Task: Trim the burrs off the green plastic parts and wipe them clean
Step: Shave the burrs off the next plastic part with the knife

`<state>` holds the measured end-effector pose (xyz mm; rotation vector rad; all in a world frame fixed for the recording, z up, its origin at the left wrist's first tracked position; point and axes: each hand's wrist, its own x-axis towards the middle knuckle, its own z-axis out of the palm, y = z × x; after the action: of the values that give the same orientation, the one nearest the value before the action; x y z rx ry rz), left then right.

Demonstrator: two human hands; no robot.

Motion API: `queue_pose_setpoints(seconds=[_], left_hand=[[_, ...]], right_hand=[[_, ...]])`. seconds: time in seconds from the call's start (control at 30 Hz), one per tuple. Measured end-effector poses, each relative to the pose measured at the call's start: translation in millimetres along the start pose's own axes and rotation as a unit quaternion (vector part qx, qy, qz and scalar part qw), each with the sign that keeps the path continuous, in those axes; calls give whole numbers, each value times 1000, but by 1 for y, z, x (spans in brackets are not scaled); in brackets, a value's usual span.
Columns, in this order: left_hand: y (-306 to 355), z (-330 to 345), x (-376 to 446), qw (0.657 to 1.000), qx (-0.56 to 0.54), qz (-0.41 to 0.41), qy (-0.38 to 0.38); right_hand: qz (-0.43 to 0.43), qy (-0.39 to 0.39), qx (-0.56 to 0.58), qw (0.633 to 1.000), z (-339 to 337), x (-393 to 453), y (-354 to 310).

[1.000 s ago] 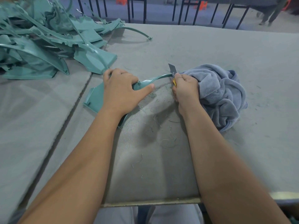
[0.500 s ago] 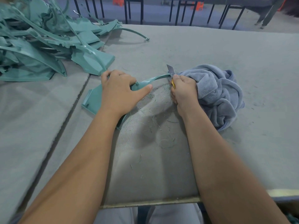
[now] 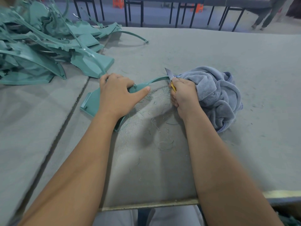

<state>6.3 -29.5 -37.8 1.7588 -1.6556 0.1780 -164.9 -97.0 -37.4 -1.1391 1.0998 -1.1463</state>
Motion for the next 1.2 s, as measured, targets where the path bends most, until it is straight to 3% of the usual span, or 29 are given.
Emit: queue_pose_setpoints(seconds=[0.4, 0.87, 1.03, 1.2], left_hand=[[-5, 0, 1, 999, 0, 24, -26], [-5, 4, 1, 1000, 6, 12, -20], [-5, -2, 2, 1000, -3, 31, -3], [-5, 0, 1, 998, -25, 47, -23]], right_hand=[[-32, 28, -37, 998, 8, 4, 4], [0, 11, -27, 1000, 2, 4, 5], [79, -59, -31, 995, -5, 8, -8], [104, -102, -38, 989, -3, 10, -13]])
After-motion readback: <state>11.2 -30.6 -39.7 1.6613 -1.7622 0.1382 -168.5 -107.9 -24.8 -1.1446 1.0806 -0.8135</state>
